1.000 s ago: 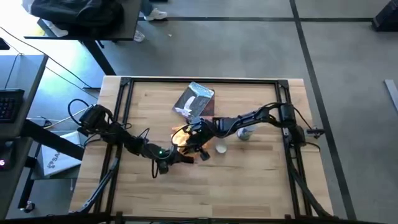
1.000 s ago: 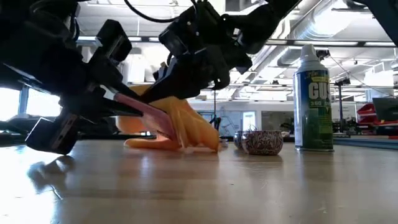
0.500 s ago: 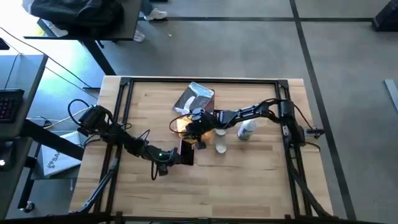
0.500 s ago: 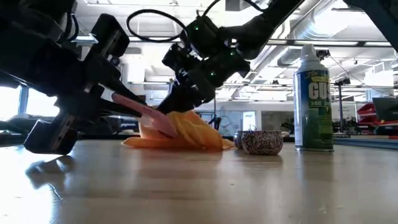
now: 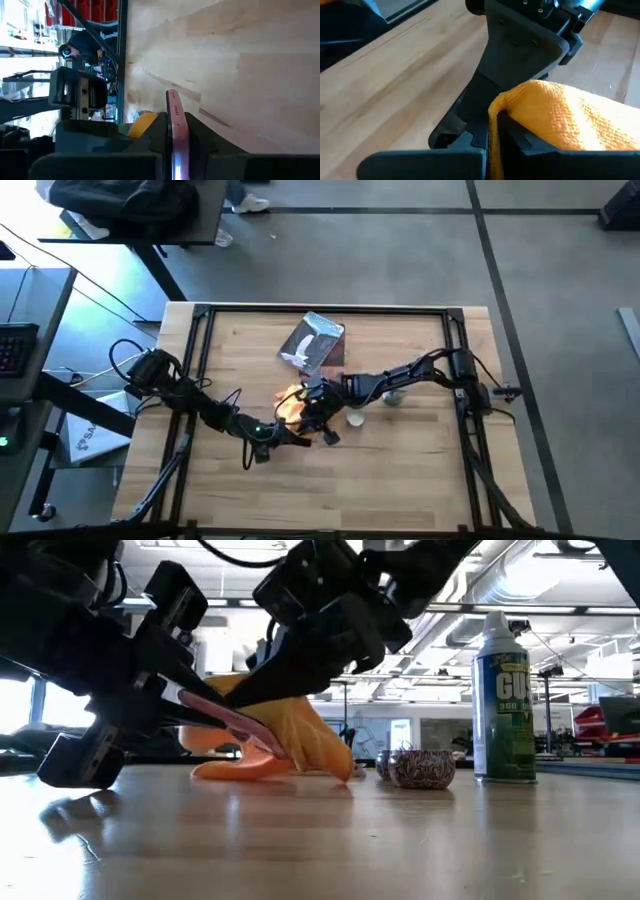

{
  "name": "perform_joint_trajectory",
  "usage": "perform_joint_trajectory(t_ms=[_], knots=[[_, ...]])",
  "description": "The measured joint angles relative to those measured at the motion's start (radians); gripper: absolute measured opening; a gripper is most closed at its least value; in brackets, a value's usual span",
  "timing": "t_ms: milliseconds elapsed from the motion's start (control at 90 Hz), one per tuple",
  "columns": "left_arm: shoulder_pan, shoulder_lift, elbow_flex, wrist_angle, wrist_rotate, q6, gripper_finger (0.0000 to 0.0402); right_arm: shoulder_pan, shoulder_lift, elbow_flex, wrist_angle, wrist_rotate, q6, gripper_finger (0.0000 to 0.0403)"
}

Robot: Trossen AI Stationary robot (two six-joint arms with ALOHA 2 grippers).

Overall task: Apply microfiber cloth
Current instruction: Wipe the pink phone with the orange microfiber cloth

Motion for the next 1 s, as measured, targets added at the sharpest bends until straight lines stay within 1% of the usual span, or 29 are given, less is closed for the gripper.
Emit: perform_joint_trajectory(t_ms=[189,300,511,800,900,1000], knots=[[-0.008,0.0,-0.002,-0.003,-0.027,0.125,0.0016,-0.011,0.0,0.011,-0.004,0.081,-0.002,0.0],[-0.011,0.0,-0.002,0.003,-0.038,0.148,0.0016,-0.026,0.0,0.029,-0.012,0.094,-0.035,0.0],[-0.01,0.001,0.003,0.008,-0.044,0.194,0.0016,-0.063,0.001,0.063,-0.01,0.157,-0.043,0.0],[-0.029,0.001,0.014,0.005,-0.075,0.187,0.0017,-0.116,-0.005,0.084,-0.127,0.313,-0.075,0.0],[-0.037,0.001,0.014,0.006,-0.068,0.183,0.0017,-0.135,-0.011,0.084,-0.16,0.347,-0.119,0.0],[-0.041,0.001,0.015,0.006,-0.073,0.208,0.0017,-0.149,-0.031,0.078,-0.225,0.439,-0.188,0.0]])
